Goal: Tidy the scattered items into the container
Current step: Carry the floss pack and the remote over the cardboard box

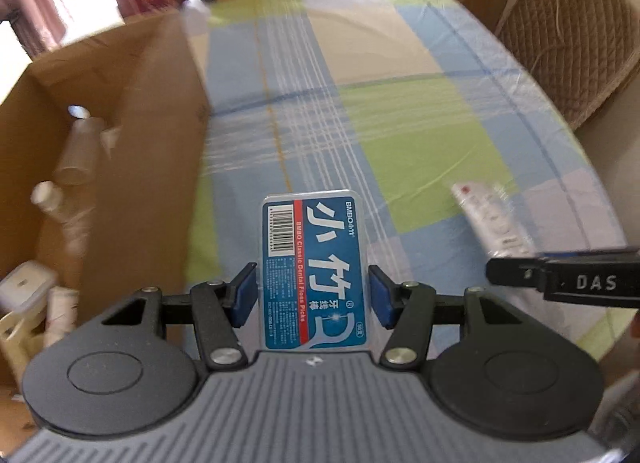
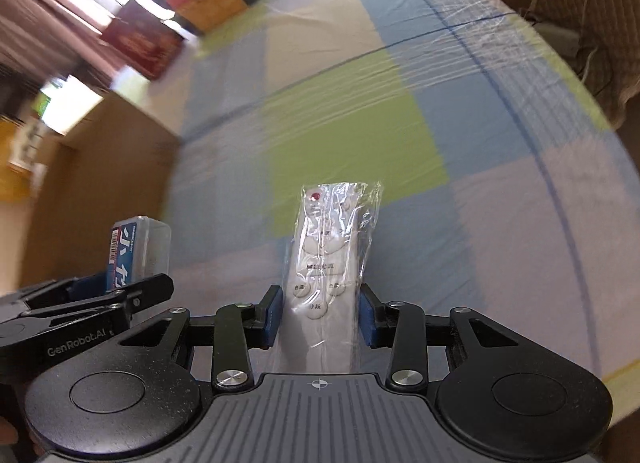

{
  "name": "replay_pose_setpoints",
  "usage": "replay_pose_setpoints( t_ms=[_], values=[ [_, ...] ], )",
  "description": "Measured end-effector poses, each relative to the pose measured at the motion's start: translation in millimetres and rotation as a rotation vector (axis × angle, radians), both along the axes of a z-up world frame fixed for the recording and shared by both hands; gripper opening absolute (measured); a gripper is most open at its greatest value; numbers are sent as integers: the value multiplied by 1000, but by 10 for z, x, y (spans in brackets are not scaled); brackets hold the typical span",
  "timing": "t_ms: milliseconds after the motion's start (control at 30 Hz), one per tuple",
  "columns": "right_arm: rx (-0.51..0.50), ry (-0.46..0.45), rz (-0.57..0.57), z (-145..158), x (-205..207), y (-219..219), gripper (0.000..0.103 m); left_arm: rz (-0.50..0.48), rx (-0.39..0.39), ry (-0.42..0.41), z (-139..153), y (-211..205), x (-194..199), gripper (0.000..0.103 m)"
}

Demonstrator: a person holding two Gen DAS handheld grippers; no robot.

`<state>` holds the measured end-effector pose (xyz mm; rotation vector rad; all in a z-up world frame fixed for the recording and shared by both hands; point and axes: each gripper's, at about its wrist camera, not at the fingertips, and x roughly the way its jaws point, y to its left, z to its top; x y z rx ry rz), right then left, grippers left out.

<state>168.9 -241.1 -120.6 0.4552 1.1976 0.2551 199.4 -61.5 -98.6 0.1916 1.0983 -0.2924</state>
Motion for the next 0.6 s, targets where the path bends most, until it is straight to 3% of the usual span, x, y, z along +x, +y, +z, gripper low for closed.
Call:
replay_pose_setpoints(
  t_ms=[333, 600],
  values=[
    [393, 64, -79, 210, -443, 267, 41, 133, -27, -83, 653, 795, -619, 53],
    [471, 24, -46, 515, -386, 548, 41, 202, -46, -140, 979, 1392, -797, 53]
  ],
)
